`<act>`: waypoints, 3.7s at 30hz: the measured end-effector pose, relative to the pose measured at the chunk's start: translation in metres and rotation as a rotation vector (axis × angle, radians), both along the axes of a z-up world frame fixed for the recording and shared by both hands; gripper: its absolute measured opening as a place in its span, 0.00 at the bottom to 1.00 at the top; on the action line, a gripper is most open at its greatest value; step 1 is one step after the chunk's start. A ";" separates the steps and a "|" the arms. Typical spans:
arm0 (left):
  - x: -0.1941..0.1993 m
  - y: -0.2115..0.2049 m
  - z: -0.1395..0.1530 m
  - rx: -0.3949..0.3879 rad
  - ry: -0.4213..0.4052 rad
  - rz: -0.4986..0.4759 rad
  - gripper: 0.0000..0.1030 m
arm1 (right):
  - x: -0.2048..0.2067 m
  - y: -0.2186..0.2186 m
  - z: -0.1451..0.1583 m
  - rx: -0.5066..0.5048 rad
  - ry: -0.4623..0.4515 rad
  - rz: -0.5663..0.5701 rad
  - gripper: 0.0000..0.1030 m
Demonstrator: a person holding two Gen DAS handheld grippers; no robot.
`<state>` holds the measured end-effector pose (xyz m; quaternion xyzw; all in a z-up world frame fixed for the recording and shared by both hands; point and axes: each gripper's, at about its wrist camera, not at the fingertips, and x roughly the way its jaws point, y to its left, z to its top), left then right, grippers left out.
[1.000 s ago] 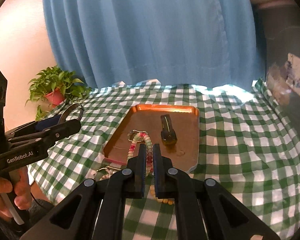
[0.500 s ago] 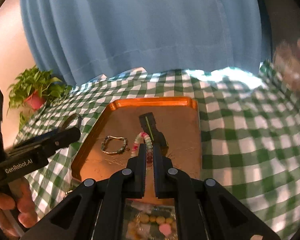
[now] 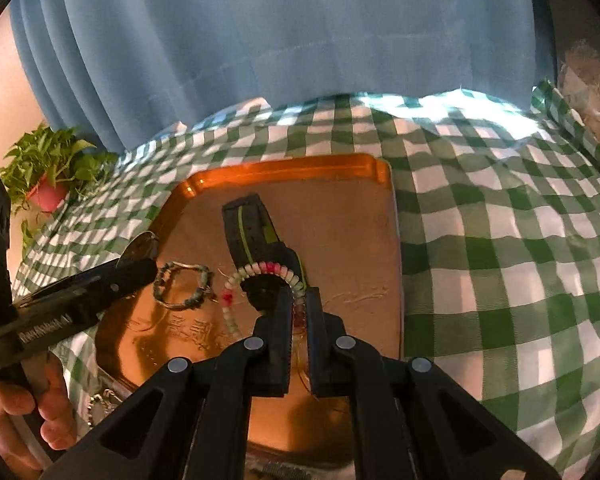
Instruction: Organize jewelry
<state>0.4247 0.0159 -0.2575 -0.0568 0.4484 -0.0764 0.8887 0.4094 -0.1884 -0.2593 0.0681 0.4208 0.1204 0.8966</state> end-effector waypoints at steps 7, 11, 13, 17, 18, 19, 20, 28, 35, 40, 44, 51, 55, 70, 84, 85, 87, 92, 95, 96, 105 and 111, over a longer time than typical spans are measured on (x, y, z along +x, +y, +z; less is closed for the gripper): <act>-0.022 -0.015 -0.004 0.053 0.046 -0.057 0.62 | -0.004 0.014 -0.009 -0.001 0.078 0.064 0.06; -0.027 -0.019 -0.015 0.085 0.081 -0.056 0.62 | -0.018 0.022 -0.006 -0.058 0.063 0.084 0.06; -0.026 -0.017 -0.015 0.071 0.086 -0.052 0.62 | -0.021 0.020 -0.007 -0.049 0.077 0.085 0.06; -0.021 -0.012 -0.011 0.023 0.143 -0.031 0.62 | -0.018 0.018 -0.009 -0.036 0.095 0.079 0.06; -0.023 -0.010 -0.007 0.014 0.159 -0.016 0.62 | -0.017 0.019 -0.008 -0.040 0.094 0.078 0.06; -0.025 -0.009 -0.002 0.017 0.155 -0.010 0.62 | -0.017 0.020 -0.008 -0.053 0.094 0.075 0.06; -0.025 -0.010 0.001 0.033 0.148 -0.008 0.62 | -0.017 0.021 -0.008 -0.066 0.094 0.071 0.06; -0.019 -0.016 -0.011 0.092 0.159 -0.003 0.64 | -0.016 0.019 -0.010 -0.120 0.087 0.026 0.08; -0.024 -0.032 -0.016 0.142 0.131 -0.041 0.82 | -0.018 0.012 -0.006 -0.092 0.061 0.007 0.46; -0.024 -0.034 -0.017 0.143 0.137 -0.042 0.82 | -0.018 0.006 -0.008 -0.071 0.073 -0.003 0.47; -0.024 -0.035 -0.014 0.145 0.157 -0.031 0.82 | -0.019 0.004 -0.009 -0.080 0.071 -0.005 0.50; -0.048 -0.025 0.016 0.116 0.077 -0.019 0.82 | -0.026 -0.002 0.002 -0.050 0.049 -0.039 0.69; -0.078 -0.019 0.051 0.060 0.015 -0.008 0.82 | -0.044 -0.004 0.019 -0.038 0.050 -0.063 0.74; -0.258 -0.002 0.157 0.009 -0.169 0.013 0.82 | -0.215 0.017 0.124 -0.092 -0.073 -0.028 0.79; -0.370 -0.002 0.208 0.070 -0.294 -0.019 0.82 | -0.324 0.032 0.174 -0.072 -0.183 -0.023 0.79; -0.376 -0.003 0.210 0.076 -0.310 -0.016 0.82 | -0.329 0.033 0.175 -0.067 -0.187 -0.024 0.79; -0.381 -0.001 0.211 0.083 -0.327 -0.004 0.82 | -0.334 0.036 0.177 -0.067 -0.194 -0.027 0.79; -0.379 0.004 0.202 0.057 -0.314 -0.025 0.82 | -0.342 0.040 0.173 -0.062 -0.204 -0.028 0.79; -0.368 -0.002 0.191 0.104 -0.305 -0.042 0.82 | -0.342 0.043 0.168 -0.115 -0.224 -0.051 0.79; -0.364 -0.003 0.187 0.112 -0.291 -0.042 0.82 | -0.341 0.045 0.165 -0.126 -0.225 -0.047 0.79; -0.338 0.000 0.157 0.074 -0.234 -0.029 0.82 | -0.316 0.044 0.136 -0.098 -0.178 0.001 0.77; -0.319 -0.003 0.136 0.080 -0.209 -0.018 0.82 | -0.298 0.040 0.116 -0.071 -0.149 0.013 0.77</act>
